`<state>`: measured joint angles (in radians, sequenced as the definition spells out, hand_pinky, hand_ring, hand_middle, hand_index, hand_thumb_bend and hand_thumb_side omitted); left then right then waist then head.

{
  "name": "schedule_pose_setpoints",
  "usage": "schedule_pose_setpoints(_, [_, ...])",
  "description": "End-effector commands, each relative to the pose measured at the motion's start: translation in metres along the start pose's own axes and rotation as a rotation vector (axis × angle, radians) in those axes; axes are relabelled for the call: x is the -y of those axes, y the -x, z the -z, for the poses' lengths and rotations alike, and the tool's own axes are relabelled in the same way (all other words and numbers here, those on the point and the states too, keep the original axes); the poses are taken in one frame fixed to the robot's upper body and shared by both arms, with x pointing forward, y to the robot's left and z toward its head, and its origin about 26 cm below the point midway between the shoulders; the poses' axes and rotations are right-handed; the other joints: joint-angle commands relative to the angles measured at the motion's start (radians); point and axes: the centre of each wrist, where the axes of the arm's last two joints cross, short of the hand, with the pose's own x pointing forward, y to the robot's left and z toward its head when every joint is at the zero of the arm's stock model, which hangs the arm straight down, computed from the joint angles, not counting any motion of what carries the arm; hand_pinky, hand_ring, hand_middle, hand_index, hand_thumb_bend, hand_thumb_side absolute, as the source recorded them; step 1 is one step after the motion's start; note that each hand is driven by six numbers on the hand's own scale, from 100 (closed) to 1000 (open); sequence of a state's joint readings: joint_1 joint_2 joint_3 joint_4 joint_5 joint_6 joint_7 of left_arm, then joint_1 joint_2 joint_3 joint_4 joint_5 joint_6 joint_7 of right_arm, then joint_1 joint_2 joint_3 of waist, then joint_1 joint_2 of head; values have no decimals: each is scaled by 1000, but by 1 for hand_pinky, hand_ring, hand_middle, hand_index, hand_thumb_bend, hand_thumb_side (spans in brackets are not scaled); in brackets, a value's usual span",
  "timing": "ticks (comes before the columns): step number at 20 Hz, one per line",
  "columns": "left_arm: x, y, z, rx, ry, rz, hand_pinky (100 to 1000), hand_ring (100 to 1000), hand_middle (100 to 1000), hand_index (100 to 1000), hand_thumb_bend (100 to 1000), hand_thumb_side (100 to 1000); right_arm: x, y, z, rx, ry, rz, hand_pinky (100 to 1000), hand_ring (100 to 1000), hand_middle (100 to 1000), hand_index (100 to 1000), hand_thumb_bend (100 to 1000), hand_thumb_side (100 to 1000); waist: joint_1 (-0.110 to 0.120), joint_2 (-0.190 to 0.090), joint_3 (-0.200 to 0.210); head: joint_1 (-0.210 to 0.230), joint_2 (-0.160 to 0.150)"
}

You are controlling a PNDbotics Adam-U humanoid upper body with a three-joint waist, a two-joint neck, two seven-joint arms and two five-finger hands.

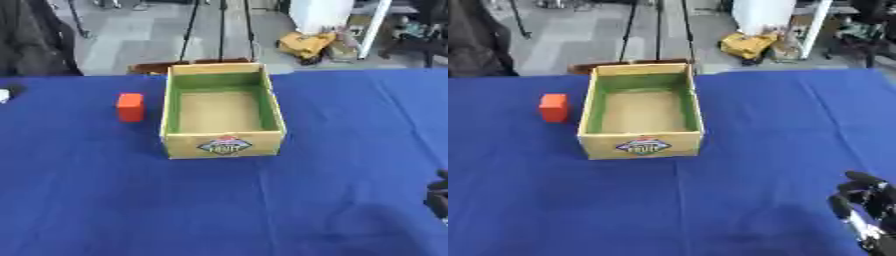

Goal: Pick up objects on the table and place them in the box.

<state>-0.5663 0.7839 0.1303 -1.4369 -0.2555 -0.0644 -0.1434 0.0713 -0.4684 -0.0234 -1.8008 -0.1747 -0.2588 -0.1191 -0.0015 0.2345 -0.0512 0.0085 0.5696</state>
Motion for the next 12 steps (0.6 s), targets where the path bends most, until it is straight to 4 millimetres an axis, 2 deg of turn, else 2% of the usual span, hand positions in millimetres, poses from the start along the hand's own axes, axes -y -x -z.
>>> schedule_pose_setpoints(1, [-13,-6,4,22,-17,27,540,661,618,734,599,100,2,-6,3,22,-6,-12,775,538,598,793,559,444,3,-11,-1,3,-8])
schedule_pose_setpoints(8, [-14,-8,7,27,-18,27,541,663,619,735,598,100,1,-6,3,20,-7,-13,775,538,598,793,558,444,7,-13,0,8,-8])
schedule_pose_setpoints(12, [-15,-12,14,32,-3,44,551,672,628,743,631,100,1,-6,3,19,-8,-14,776,538,597,794,558,444,8,-14,-2,5,-7])
